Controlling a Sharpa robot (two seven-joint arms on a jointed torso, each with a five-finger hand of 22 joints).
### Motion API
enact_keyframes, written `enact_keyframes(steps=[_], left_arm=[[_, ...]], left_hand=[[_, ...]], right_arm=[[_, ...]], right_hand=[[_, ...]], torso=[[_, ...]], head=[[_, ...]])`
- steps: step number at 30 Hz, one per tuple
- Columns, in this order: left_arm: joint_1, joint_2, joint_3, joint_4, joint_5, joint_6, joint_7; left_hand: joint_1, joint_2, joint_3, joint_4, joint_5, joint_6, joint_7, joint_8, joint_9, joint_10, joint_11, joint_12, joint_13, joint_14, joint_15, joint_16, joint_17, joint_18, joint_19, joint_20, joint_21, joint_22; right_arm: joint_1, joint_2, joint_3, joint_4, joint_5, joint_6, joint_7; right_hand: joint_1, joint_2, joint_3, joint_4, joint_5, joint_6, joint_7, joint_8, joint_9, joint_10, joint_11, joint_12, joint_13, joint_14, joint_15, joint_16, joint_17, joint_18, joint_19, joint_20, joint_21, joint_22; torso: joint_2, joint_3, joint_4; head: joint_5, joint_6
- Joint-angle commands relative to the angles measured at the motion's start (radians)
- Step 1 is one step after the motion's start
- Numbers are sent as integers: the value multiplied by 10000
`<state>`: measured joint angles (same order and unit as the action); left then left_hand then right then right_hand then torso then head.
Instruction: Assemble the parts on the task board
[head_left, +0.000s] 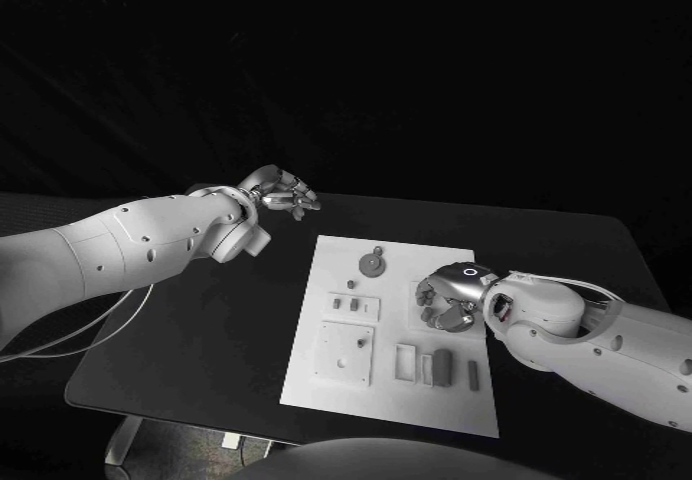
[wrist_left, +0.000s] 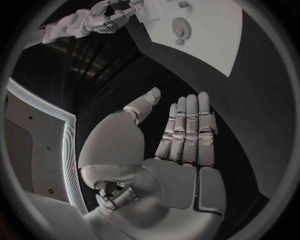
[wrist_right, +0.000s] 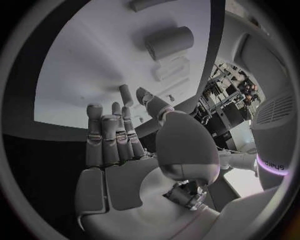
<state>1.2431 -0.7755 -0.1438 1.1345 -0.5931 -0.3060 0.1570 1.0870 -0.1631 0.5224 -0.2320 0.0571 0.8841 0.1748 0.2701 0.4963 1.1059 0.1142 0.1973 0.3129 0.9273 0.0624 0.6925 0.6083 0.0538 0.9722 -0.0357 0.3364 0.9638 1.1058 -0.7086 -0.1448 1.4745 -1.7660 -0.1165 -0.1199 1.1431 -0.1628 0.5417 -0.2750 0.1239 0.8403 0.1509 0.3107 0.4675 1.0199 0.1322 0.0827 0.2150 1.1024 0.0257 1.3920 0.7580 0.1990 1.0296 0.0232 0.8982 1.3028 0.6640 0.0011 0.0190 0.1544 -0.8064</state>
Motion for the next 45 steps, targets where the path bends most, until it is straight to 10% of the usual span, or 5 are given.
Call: enact_keyframes(steps=[1, 45], left_arm=[[13, -5, 7, 13, 62, 76, 59], [13, -32, 7, 24, 62, 64, 28]], left_hand=[[75, 10, -32, 39, -12, -94, 1, 48, -15, -18, 67, -54, -13, 38, 46, -35, 17, 204, 19, 32, -31, 18], [80, 41, -35, 61, -13, -101, 0, 60, -29, -10, 68, -81, -15, 64, 36, -47, 62, 211, 41, 24, -32, 36]], right_arm=[[-53, 23, -6, -35, -341, -500, 199], [-83, 193, -80, -223, -445, -135, 138]], right_hand=[[226, 96, 178, -65, -89, 270, 15, 106, -24, 325, -5, 145, -16, 99, -45, -4, -31, 628, 137, -16, 58, -2], [308, 351, 679, -64, -143, 892, 26, 181, -198, 1499, -237, 444, -6, 410, -266, 9, -123, 628, 413, -120, 113, 36]], torso=[[-2, 5, -4], [-4, 4, -6]], head=[[-15, -21], [10, -186]])
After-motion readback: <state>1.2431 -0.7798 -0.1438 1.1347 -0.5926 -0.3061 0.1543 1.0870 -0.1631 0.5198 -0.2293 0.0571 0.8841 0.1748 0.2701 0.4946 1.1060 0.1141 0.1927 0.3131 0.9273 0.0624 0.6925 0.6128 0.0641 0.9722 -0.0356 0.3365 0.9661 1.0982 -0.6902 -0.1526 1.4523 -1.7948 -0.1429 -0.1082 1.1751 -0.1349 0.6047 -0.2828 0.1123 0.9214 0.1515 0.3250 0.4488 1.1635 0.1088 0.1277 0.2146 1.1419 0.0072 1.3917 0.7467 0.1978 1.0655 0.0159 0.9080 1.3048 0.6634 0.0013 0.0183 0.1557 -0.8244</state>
